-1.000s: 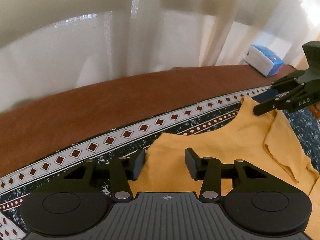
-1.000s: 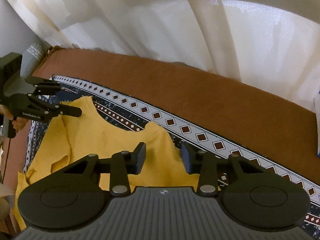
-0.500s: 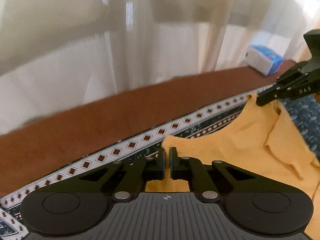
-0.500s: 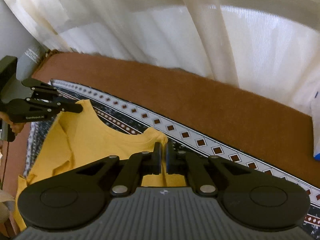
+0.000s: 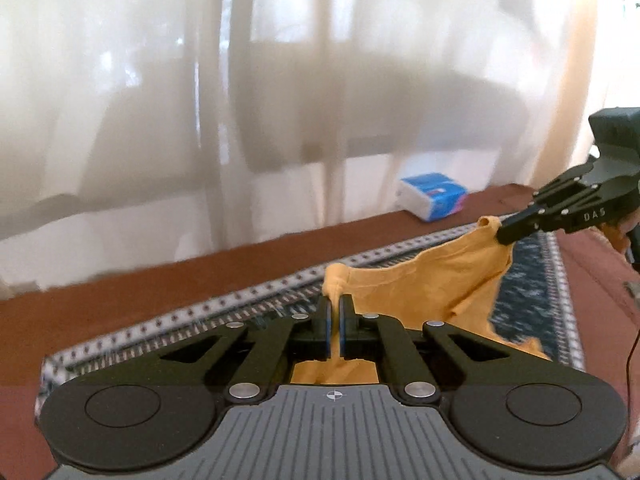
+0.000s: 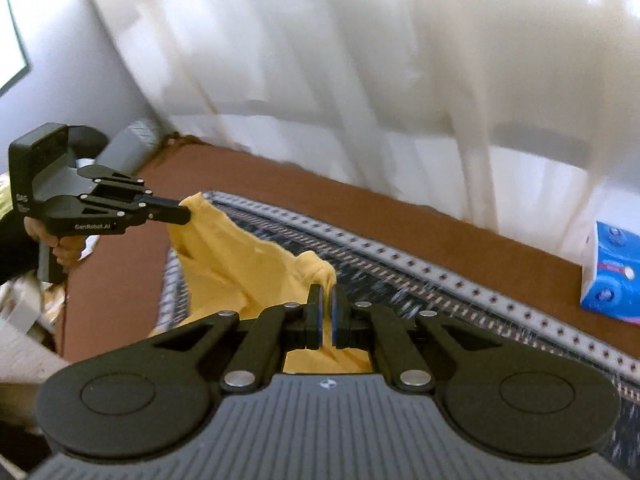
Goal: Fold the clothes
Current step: 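Pinch the collar edge with the left gripper while the right gripper pinches it too, then lift the collar edge with both grippers and fold it over onto the hem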
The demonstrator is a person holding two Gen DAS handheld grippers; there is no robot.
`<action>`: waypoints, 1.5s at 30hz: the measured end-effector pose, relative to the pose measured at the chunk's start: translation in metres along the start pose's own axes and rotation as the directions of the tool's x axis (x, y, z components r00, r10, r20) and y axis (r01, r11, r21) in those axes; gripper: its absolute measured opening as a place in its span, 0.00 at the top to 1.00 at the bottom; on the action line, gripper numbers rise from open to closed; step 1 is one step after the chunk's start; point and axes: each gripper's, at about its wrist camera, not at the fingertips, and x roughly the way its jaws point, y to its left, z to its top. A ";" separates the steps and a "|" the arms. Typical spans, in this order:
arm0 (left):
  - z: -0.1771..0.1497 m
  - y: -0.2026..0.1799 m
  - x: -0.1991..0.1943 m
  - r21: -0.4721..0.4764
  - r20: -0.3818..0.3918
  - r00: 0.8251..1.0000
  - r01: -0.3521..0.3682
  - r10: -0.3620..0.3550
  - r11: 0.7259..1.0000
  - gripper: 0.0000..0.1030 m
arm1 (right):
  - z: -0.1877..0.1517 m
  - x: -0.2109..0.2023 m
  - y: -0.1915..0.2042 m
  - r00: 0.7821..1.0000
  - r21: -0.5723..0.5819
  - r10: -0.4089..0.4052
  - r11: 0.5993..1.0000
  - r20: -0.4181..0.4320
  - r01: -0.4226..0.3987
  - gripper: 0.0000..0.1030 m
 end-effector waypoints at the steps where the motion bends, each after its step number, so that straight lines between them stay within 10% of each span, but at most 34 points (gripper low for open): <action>1: -0.009 -0.009 -0.011 -0.006 -0.001 1.000 0.000 0.000 1.000 1.00 | -0.011 -0.008 0.011 1.000 -0.009 0.005 1.000 -0.005 -0.005 0.96; 13: -0.141 -0.084 -0.026 -0.053 -0.223 0.975 -0.023 0.010 0.998 1.00 | -0.135 -0.020 0.070 0.987 0.000 0.027 1.000 -0.160 -0.028 0.96; 26: -0.145 -0.097 -0.043 -0.058 -0.198 0.980 -0.040 0.027 0.998 1.00 | -0.177 -0.023 0.085 0.982 -0.002 0.016 1.000 -0.190 -0.017 0.96; 33: -0.173 -0.108 -0.027 -0.013 -0.295 0.955 -0.045 0.039 0.999 0.99 | -0.201 -0.006 0.088 0.963 -0.053 -0.009 0.999 -0.271 -0.005 0.96; 45: -0.183 -0.086 -0.042 -0.154 -0.292 0.952 -0.138 0.089 0.978 0.66 | -0.220 -0.012 0.096 0.954 -0.004 -0.014 1.000 -0.299 0.013 0.93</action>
